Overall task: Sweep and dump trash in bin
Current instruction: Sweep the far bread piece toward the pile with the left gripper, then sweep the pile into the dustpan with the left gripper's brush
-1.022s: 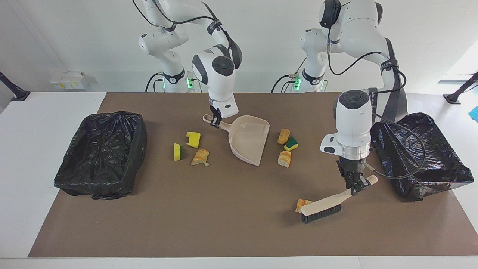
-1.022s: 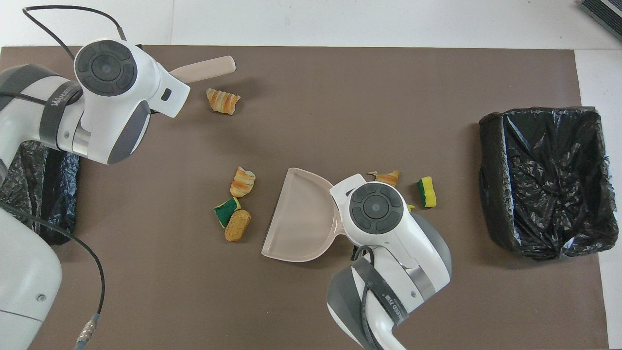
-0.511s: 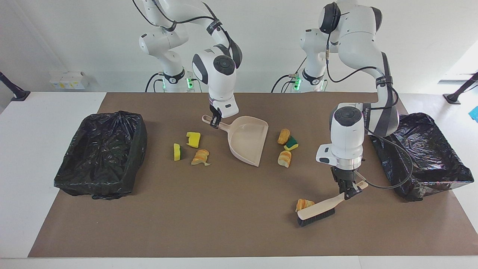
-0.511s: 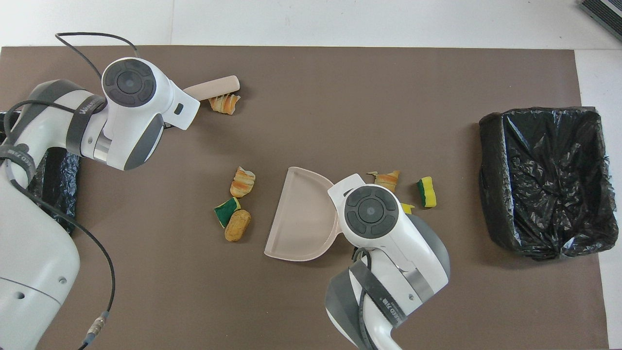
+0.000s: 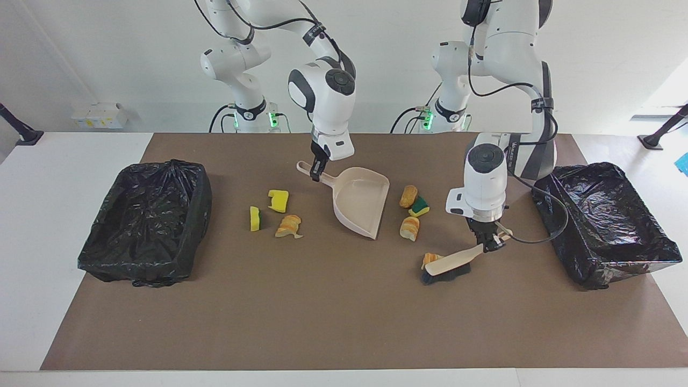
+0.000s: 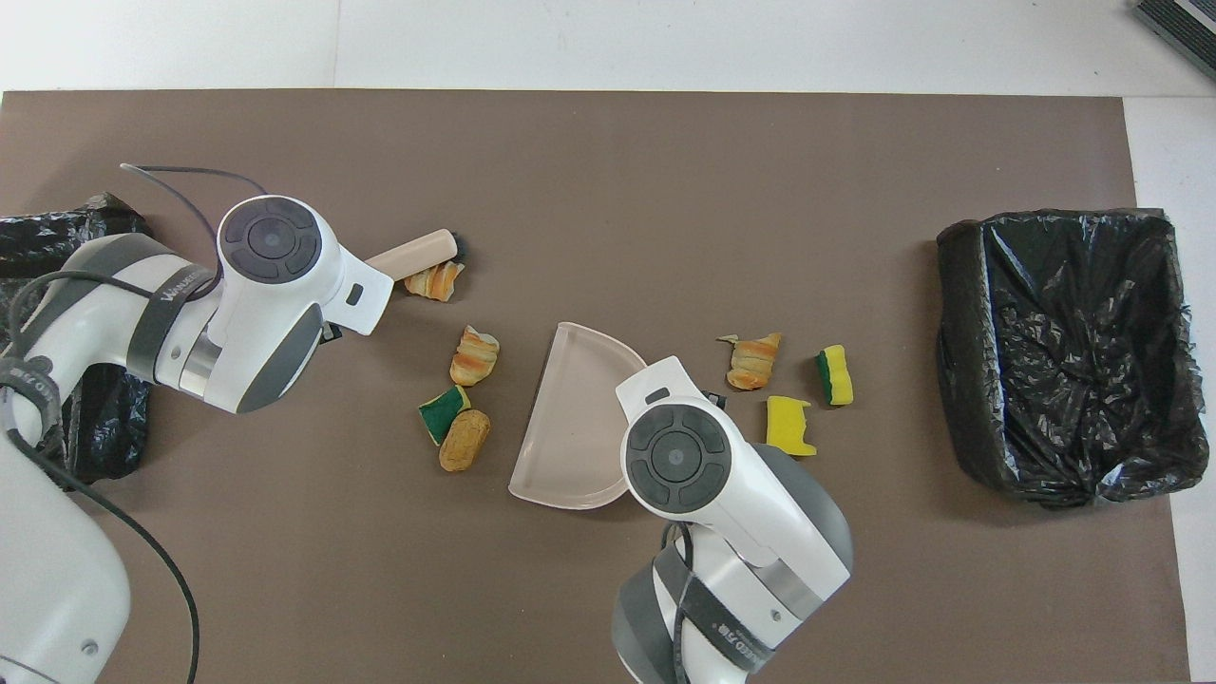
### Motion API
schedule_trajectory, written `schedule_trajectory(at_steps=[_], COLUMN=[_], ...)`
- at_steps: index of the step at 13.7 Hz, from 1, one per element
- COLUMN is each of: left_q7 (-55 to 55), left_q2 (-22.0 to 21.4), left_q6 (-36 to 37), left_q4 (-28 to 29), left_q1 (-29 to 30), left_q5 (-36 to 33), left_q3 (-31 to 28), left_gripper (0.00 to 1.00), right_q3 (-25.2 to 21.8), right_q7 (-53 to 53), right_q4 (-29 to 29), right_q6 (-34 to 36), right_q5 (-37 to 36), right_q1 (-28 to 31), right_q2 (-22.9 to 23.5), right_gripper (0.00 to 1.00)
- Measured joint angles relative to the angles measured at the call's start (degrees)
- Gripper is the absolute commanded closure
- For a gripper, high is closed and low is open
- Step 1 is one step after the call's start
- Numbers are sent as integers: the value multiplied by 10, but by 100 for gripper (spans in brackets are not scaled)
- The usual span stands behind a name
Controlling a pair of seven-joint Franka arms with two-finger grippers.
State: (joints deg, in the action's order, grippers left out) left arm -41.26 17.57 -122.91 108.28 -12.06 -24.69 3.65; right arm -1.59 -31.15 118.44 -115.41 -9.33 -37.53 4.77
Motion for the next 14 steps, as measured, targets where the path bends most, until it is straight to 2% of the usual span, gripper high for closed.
schedule_trajectory(at_steps=[3,5,9,11,14], left_q7=[29,87,131,163,321], left_q2=[-38,-53,-95,-119,-137], left_q6=[127,178,195,207,233], left_q4=[17,22,22,22,41], left_q1=[-40,-61,-63,-60,-60], left_q5=[44,71,116,123,125], left_q3=[3,4,-4,-10,-9], left_gripper=[100,100,100,100,100], right_q3=[0,0,0,0,-1], right_q7=[0,0,-2,-38,-127], right_q4=[0,0,0,0,0], right_q6=[0,0,0,0,0], right_q5=[0,0,0,0,0], right_q1=[2,2,2,3,6], right_q2=[0,0,0,0,0], right_gripper=[100,100,100,100,100])
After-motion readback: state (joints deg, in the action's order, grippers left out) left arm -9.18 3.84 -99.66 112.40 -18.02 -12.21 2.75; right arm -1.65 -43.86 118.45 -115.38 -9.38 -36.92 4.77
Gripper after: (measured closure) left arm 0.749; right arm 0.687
